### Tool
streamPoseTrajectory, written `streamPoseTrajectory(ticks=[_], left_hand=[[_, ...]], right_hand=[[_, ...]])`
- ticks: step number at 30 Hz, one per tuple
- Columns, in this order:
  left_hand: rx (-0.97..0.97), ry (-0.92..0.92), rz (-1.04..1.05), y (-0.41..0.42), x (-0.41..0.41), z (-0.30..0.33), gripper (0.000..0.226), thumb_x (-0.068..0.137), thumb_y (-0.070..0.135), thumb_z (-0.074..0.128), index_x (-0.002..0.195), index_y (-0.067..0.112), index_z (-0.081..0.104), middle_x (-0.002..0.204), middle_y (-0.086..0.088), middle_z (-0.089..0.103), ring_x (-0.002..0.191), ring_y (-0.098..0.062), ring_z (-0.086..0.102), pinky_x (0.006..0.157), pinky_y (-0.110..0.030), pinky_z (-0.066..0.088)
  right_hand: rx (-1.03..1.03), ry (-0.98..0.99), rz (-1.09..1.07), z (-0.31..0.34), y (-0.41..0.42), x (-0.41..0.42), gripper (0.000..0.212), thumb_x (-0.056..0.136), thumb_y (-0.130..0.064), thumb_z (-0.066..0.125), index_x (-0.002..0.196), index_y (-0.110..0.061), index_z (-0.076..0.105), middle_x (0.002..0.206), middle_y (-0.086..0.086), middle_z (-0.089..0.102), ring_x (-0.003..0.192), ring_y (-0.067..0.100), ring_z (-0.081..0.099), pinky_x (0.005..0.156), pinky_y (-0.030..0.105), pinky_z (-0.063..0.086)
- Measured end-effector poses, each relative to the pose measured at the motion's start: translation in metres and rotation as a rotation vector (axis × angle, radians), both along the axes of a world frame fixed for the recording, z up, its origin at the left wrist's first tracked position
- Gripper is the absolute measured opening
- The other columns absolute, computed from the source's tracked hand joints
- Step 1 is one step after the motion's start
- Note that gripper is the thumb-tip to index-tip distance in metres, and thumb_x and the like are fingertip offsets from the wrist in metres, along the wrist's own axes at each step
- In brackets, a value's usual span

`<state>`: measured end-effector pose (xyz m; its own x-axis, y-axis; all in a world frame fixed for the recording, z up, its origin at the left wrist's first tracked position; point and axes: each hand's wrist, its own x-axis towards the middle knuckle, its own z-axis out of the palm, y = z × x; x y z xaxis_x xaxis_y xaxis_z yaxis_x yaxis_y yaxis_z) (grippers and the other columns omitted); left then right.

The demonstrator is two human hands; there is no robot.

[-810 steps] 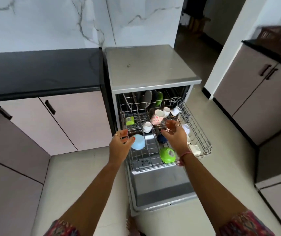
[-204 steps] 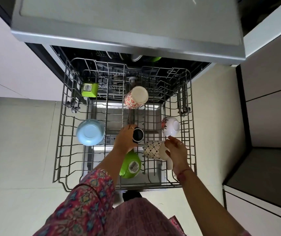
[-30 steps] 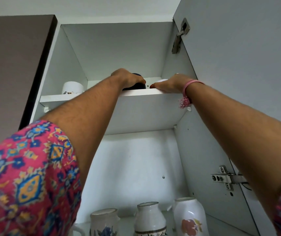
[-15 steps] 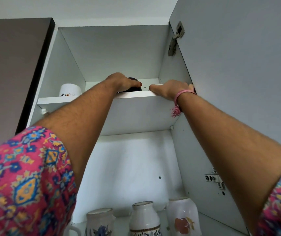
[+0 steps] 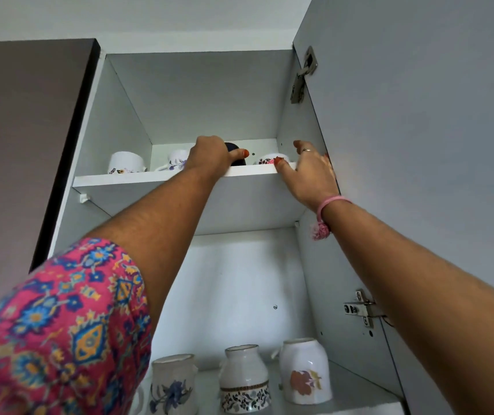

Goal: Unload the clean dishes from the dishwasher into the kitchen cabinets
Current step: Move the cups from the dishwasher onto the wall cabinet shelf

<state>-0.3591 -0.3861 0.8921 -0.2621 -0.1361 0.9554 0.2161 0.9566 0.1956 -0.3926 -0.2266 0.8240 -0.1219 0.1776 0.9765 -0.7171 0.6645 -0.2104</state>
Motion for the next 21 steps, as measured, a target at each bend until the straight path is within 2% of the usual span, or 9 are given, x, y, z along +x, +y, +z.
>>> streamPoseTrajectory(ticks=[4,7,9,13,16,19,21], left_hand=[[0.001,0.094,0.053,0.002,0.006,-0.013,0.047,0.091,0.042,0.053,0.105,-0.002,0.061,0.111,-0.021,0.058,0.099,-0.039,0.058,0.072,-0.032,0.039],[-0.051,0.17,0.081,0.0,0.015,-0.029,0.037,0.093,0.03,0.052,0.108,-0.003,0.059,0.109,-0.023,0.059,0.099,-0.041,0.058,0.072,-0.036,0.042],[-0.113,0.239,0.08,-0.004,0.024,-0.041,0.035,0.092,0.024,0.052,0.114,-0.003,0.058,0.111,-0.023,0.06,0.102,-0.04,0.058,0.078,-0.038,0.045],[-0.225,0.329,0.043,-0.024,0.051,-0.079,0.028,0.091,0.022,0.055,0.106,-0.001,0.061,0.105,-0.02,0.065,0.1,-0.037,0.058,0.083,-0.038,0.044],[-0.242,0.32,0.015,-0.048,0.078,-0.108,0.032,0.091,0.023,0.056,0.115,0.003,0.063,0.109,-0.015,0.067,0.103,-0.031,0.06,0.092,-0.038,0.045],[-0.228,0.293,-0.006,-0.075,0.107,-0.13,0.029,0.09,0.023,0.057,0.109,0.004,0.066,0.1,-0.013,0.07,0.095,-0.028,0.064,0.088,-0.038,0.05],[-0.226,0.24,0.009,-0.092,0.126,-0.142,0.03,0.09,0.026,0.058,0.11,0.005,0.065,0.102,-0.009,0.07,0.097,-0.025,0.064,0.087,-0.037,0.051]], right_hand=[[-0.11,0.085,0.153,-0.02,-0.001,0.006,0.05,0.091,-0.019,0.056,0.138,-0.009,0.041,0.142,0.005,0.044,0.13,0.019,0.043,0.108,0.025,0.032],[-0.132,0.125,0.169,-0.038,0.0,0.013,0.049,0.089,-0.016,0.058,0.135,-0.01,0.044,0.138,0.004,0.045,0.126,0.017,0.046,0.103,0.02,0.033],[-0.145,0.124,0.173,-0.052,0.003,0.019,0.047,0.088,-0.016,0.058,0.133,-0.011,0.045,0.136,0.004,0.046,0.123,0.018,0.048,0.102,0.022,0.035],[-0.178,0.122,0.139,-0.094,0.007,0.036,0.044,0.085,-0.018,0.058,0.128,-0.012,0.047,0.129,0.005,0.049,0.119,0.021,0.05,0.099,0.029,0.039],[-0.173,0.09,0.12,-0.122,0.005,0.052,0.043,0.084,-0.016,0.059,0.126,-0.011,0.049,0.128,0.006,0.05,0.12,0.021,0.049,0.1,0.027,0.037],[-0.155,0.019,0.129,-0.14,-0.005,0.073,0.044,0.085,-0.016,0.06,0.127,-0.01,0.048,0.129,0.007,0.049,0.121,0.022,0.049,0.102,0.028,0.038],[-0.176,-0.018,0.14,-0.147,-0.014,0.092,0.044,0.086,-0.016,0.06,0.128,-0.009,0.048,0.129,0.007,0.05,0.12,0.021,0.05,0.098,0.025,0.038]])
